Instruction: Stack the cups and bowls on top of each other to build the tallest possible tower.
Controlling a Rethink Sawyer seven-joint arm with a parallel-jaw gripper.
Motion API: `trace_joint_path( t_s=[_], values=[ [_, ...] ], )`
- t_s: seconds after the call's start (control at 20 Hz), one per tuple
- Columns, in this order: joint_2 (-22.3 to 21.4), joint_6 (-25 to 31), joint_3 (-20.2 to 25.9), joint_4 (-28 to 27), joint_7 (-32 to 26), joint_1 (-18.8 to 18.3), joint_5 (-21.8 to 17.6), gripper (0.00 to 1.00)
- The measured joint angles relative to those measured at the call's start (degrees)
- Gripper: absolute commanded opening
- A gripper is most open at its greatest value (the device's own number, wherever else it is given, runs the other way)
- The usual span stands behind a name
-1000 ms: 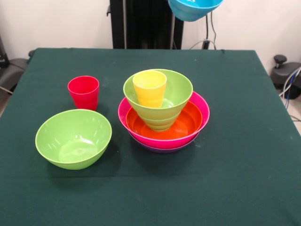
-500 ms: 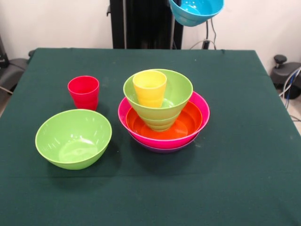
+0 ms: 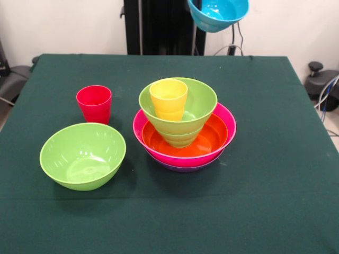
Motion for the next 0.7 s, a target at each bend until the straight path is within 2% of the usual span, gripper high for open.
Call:
trace_joint_path(
  t_s=[0.35,0.7],
  values=[
    [0.0,0.0,4.2,1.3,0.0,-6.0,-3.0,0.00],
    [0.5,-0.7,6.5,1.4,0.0,-8.2,-6.7,0.00]
  ],
)
